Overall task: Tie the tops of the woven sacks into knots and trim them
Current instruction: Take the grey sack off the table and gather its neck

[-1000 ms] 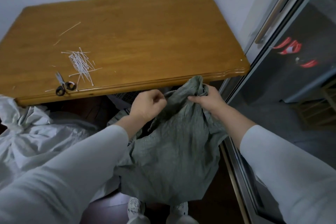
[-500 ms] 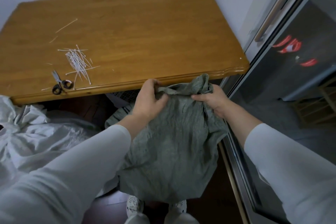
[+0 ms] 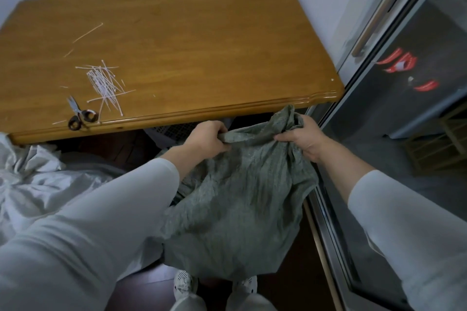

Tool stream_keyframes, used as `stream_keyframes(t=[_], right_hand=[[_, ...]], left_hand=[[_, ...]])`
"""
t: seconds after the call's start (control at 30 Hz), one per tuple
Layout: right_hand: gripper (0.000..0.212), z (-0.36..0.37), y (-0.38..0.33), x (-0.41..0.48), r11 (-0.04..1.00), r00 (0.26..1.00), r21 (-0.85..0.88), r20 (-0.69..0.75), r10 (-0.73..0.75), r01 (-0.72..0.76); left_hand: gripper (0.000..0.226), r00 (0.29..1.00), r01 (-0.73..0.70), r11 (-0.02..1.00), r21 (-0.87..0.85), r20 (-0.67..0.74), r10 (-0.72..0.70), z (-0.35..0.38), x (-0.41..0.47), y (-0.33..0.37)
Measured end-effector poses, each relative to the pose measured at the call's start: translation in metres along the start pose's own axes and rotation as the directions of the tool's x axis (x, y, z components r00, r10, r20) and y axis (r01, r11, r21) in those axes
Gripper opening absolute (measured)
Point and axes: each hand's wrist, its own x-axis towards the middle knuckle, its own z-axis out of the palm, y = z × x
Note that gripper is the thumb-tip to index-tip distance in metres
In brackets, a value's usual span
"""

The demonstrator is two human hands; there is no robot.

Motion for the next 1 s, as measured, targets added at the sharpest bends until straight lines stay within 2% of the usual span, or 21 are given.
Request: stream_keyframes(t=[0.13, 0.2, 0.27, 0.33, 0.4, 0.5, 0.57, 0.6, 0.63, 0.7, 0.77, 0.83, 0.93, 0.97, 1.0], right_hand=[[0.026, 0.003, -0.002, 0.003, 0.999, 1.000, -0.026, -0.004, -0.025, 0.025], [0.028, 0.006, -0.002, 0.008, 0.996, 0.999, -0.083, -0.013, -0.042, 0.040], [0.037, 0.011, -0.002, 0.015, 0.972, 0.998, -0.233, -0.041, -0.052, 0.041], [0.045, 0.020, -0.002, 0.022, 0.885, 0.996, -0.463, -0.044, -0.073, 0.045], [0.051, 0.032, -0.005, 0.023, 0.807, 0.998, -0.587, 0.021, -0.060, 0.061], [0.091, 0.048, -0.005, 0.025, 0.865, 0.986, -0.496, 0.168, 0.008, 0.077], [0.112, 0.056, -0.004, 0.025, 0.912, 0.977, -0.407, 0.209, 0.044, 0.046], [0.112, 0.059, -0.004, 0.026, 0.931, 0.978, -0.363, 0.205, 0.042, 0.036], [0.102, 0.062, -0.005, 0.025, 0.947, 0.983, -0.320, 0.182, 0.024, 0.036], [0.068, 0.068, -0.007, 0.024, 0.978, 0.995, -0.206, 0.101, -0.020, 0.041], [0.046, 0.071, -0.008, 0.023, 0.993, 0.997, -0.109, 0.069, -0.036, 0.044], [0.032, 0.068, -0.006, 0.023, 0.996, 0.999, -0.093, 0.049, -0.011, 0.015], [0.017, 0.058, -0.002, 0.024, 0.996, 0.999, -0.079, 0.006, 0.050, -0.050], [0.016, 0.055, -0.001, 0.024, 0.995, 0.998, -0.072, -0.015, 0.061, -0.062], [0.018, 0.052, 0.002, 0.025, 0.996, 0.997, -0.063, -0.040, 0.069, -0.071]], left_hand=[[0.051, 0.999, -0.030, 0.991, -0.131, 0.033, 0.034, -0.019, -0.001, 0.002], [0.040, 1.000, -0.010, 0.981, -0.192, 0.025, 0.015, -0.027, 0.000, 0.004], [0.030, 1.000, 0.027, 0.965, -0.260, 0.017, -0.024, -0.033, 0.002, 0.008], [0.031, 0.999, 0.035, 0.958, -0.284, 0.008, -0.034, -0.033, 0.005, 0.014], [0.031, 0.999, 0.037, 0.949, -0.313, -0.012, -0.042, -0.031, 0.005, 0.022], [0.032, 0.999, 0.033, 0.925, -0.378, -0.028, -0.047, -0.031, 0.007, 0.033], [0.033, 0.999, 0.029, 0.923, -0.383, -0.017, -0.039, -0.031, 0.009, 0.036], [0.034, 0.999, 0.029, 0.928, -0.370, -0.011, -0.036, -0.033, 0.009, 0.037], [0.035, 0.999, 0.025, 0.936, -0.352, -0.010, -0.030, -0.034, 0.008, 0.038], [0.042, 1.000, 0.014, 0.944, -0.330, -0.010, -0.018, -0.034, 0.006, 0.039], [0.038, 1.000, -0.004, 0.932, -0.363, -0.020, -0.003, -0.034, 0.002, 0.039], [0.024, 0.999, -0.023, 0.874, -0.486, -0.053, -0.003, -0.035, -0.001, 0.035], [0.016, 0.987, -0.023, 0.667, -0.745, -0.123, -0.103, -0.035, -0.004, 0.013], [0.019, 0.978, -0.009, 0.654, -0.756, -0.142, -0.151, -0.032, -0.005, 0.002], [0.021, 0.970, 0.025, 0.690, -0.723, -0.149, -0.192, -0.028, -0.007, -0.008]])
